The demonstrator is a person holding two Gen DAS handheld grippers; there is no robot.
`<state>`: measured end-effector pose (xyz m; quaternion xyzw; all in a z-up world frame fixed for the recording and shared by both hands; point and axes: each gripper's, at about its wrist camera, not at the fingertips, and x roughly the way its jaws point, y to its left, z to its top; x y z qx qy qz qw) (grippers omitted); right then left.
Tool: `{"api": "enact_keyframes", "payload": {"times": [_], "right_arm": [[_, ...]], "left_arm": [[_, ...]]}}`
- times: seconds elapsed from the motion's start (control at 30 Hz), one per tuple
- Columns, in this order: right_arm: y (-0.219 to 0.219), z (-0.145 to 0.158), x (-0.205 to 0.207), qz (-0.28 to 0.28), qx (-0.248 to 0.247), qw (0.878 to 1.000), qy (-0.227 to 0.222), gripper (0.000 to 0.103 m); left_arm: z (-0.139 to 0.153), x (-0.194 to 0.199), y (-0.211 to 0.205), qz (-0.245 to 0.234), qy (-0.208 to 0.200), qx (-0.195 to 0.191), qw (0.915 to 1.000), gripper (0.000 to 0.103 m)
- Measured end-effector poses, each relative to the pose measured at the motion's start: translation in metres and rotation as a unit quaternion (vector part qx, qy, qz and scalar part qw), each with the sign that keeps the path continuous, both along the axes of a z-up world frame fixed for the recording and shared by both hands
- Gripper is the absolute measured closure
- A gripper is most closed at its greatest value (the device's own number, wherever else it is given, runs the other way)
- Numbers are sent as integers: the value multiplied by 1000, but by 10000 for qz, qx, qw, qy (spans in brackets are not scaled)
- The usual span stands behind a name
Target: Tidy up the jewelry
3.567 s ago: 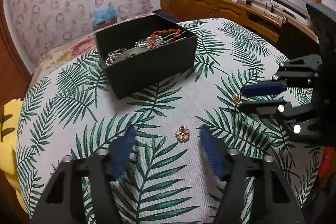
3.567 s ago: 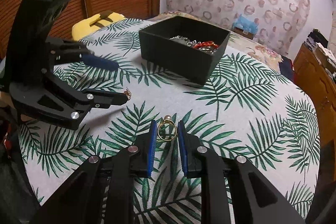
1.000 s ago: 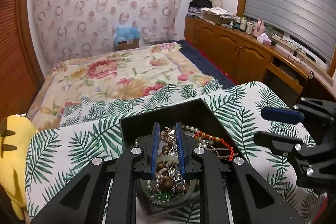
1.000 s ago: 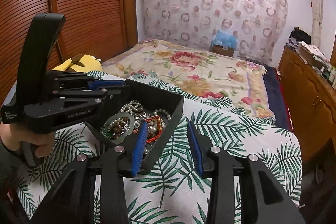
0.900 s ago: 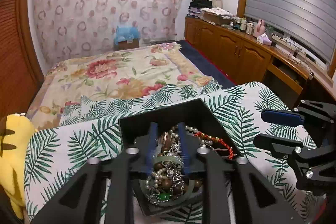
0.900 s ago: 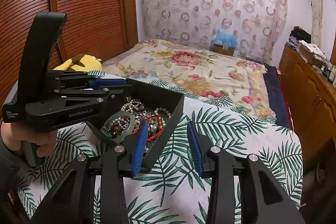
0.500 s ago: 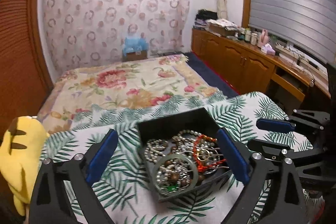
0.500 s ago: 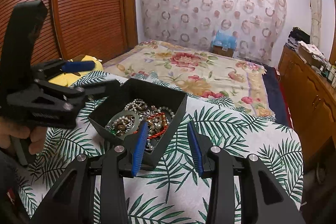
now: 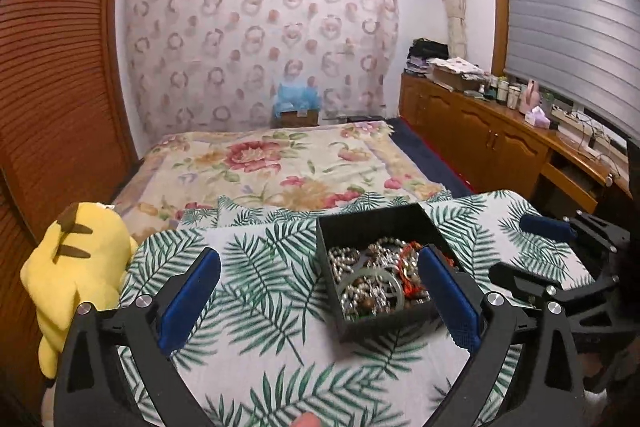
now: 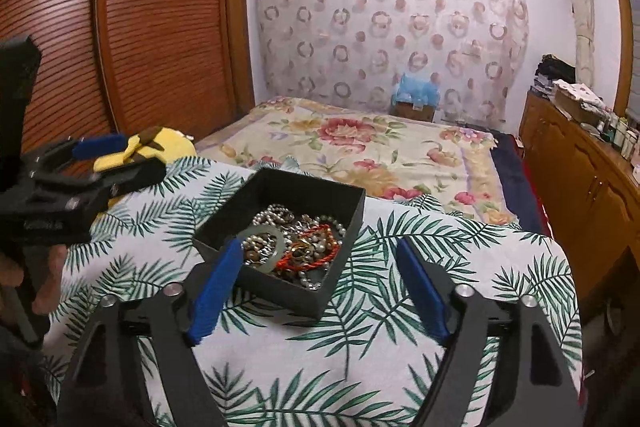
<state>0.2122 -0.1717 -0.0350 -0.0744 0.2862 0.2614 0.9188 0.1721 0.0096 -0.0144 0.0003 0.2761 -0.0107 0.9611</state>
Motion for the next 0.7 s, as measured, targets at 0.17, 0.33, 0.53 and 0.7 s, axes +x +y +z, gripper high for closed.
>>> {"api": "enact_keyframes", "payload": {"times": [0.17,0.33,0.53,0.7], "right_arm": [[1,6,-14,-91,145,9998,-86,6],[-3,14,-30,-254,224,9991,-237,3],[-14,26,-55,-473,376,9973,-411,3],[-20,33,-81,-578,462,9956,-580,3]], "left_arm": [[3,-24,-2,17,-79,-74,9999,8],[7,-38,-4,92,-95,-50,9999,8],[8,-52,-9,95,-94,73,9999,8],[9,-73,-12,143,-142,109,9997,8]]}}
